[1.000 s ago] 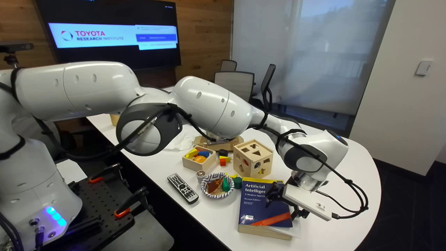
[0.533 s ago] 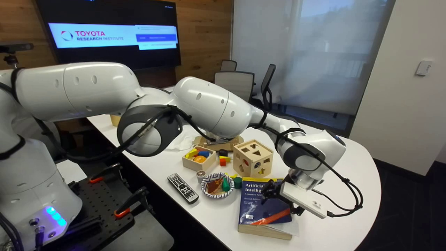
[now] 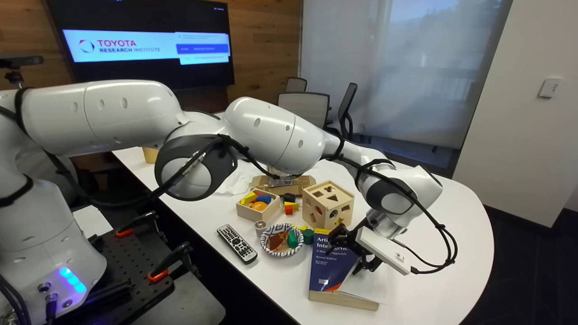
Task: Open the book
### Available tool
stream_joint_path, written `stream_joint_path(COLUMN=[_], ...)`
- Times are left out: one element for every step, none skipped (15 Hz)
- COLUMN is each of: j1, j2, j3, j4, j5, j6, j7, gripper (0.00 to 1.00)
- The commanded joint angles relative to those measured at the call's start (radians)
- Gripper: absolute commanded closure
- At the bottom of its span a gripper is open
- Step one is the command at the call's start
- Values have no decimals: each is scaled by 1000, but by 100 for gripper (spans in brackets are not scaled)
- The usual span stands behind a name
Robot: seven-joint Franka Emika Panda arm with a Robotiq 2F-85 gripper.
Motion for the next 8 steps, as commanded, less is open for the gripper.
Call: stream_joint_path(j1=[12,12,13,13,13,14,15,18], j2=[0,0,0,0,0,-1,-1,-1], j3=[15,21,28,36,45,52,57,60], j4=[33,41,54,63,75,86,97,106], j5=[-8,-5,-1,2,3,4,3,1], j6=[-42,-47,-57,-66,-86,-109,-136,-165], j7=[-5,-16,-27,-39,-58,-76,-92,-109], gripper=[0,0,0,0,0,0,0,0])
